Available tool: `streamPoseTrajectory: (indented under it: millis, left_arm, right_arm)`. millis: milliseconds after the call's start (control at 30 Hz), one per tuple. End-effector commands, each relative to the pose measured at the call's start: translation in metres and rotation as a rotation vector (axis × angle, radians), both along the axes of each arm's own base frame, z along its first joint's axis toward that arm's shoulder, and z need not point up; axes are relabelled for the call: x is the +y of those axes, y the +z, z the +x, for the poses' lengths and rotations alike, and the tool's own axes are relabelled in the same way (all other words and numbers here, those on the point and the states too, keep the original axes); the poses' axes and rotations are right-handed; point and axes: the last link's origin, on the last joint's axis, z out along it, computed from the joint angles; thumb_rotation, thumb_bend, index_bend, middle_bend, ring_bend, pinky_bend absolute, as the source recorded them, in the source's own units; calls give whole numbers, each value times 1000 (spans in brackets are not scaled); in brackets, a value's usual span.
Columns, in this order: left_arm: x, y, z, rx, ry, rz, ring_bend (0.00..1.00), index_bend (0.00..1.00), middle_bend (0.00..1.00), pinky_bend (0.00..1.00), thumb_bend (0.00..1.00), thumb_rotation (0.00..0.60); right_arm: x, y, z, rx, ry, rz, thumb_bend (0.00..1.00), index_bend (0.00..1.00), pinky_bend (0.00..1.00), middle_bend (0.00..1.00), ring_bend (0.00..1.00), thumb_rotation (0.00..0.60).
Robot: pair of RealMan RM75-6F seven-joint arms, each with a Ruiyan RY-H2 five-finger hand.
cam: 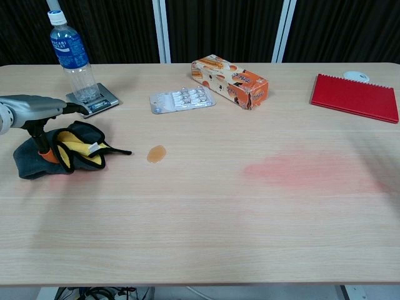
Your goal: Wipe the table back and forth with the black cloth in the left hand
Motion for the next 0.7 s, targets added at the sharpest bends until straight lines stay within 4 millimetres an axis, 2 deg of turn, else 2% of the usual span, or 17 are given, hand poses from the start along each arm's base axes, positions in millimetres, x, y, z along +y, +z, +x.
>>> streamPoseTrajectory:
  millis: [33, 700]
  left_arm:
    - [0, 0, 0, 0, -2, 0, 8, 48, 0, 139, 86, 600]
    - [-1, 0, 3, -6, -3, -3, 8, 70, 0, 139, 86, 600]
  right_arm:
    - [0, 0, 0, -1, -1, -1, 159, 36, 226, 0, 8, 600]
    - [0, 0, 0, -2, 3, -3, 160, 35, 226, 0, 8, 600]
